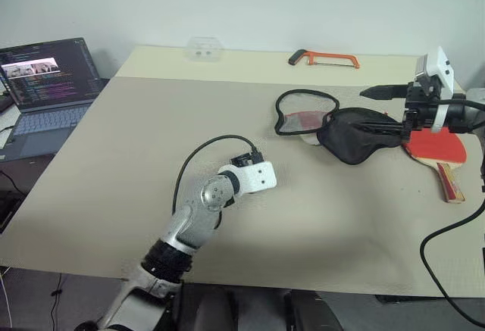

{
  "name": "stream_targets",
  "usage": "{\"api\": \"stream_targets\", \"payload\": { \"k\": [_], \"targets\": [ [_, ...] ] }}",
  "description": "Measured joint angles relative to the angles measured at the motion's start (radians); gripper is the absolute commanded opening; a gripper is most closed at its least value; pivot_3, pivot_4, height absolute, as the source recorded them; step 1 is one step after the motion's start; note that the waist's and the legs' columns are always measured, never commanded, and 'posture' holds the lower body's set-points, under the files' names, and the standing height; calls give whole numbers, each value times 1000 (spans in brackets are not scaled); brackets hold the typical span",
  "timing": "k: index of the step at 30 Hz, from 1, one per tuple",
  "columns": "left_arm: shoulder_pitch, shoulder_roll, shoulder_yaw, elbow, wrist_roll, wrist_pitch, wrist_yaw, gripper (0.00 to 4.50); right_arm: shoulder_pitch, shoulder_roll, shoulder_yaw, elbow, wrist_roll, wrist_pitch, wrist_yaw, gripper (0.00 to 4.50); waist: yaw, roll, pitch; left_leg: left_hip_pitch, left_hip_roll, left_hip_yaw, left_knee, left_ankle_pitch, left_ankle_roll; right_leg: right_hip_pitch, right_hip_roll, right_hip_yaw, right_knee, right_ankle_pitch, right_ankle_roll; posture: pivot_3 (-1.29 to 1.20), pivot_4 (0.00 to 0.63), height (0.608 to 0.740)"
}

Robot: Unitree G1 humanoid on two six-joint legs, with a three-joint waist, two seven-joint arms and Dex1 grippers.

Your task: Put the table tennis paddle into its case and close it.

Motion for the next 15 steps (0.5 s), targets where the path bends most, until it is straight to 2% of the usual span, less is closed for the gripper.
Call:
{"api": "stream_targets", "payload": {
  "k": [2, 6, 10, 15],
  "targets": [
    [-9, -42, 33, 30, -55, 25, 20, 3151, 0, 0, 0, 0, 0, 0, 0, 4500, -1, 0, 0, 0, -1, 0, 0, 0, 0, 0, 0, 0, 0, 1, 1, 0, 150, 740],
    [-94, -136, 212, 68, -229, 123, 72, 3151, 0, -1, 0, 0, -2, 0, 0, 4500, -2, 0, 0, 0, -1, 0, 0, 0, 0, 0, 2, 0, 0, 1, 1, 0, 150, 740],
    [-217, -145, 362, 100, -396, 154, 84, 3151, 0, -2, 0, 0, -2, 0, 0, 4500, -6, 0, 0, 0, -1, 1, -1, 1, -2, 0, 3, 1, -2, 1, 1, 0, 150, 740],
    [-293, -152, 424, 168, -548, 231, 76, 3151, 0, -1, 0, 0, -3, 0, -1, 4500, -5, 0, 0, 0, -1, 1, -1, 2, -4, 0, 3, 1, -3, 1, 1, 0, 150, 740]
  ]
}}
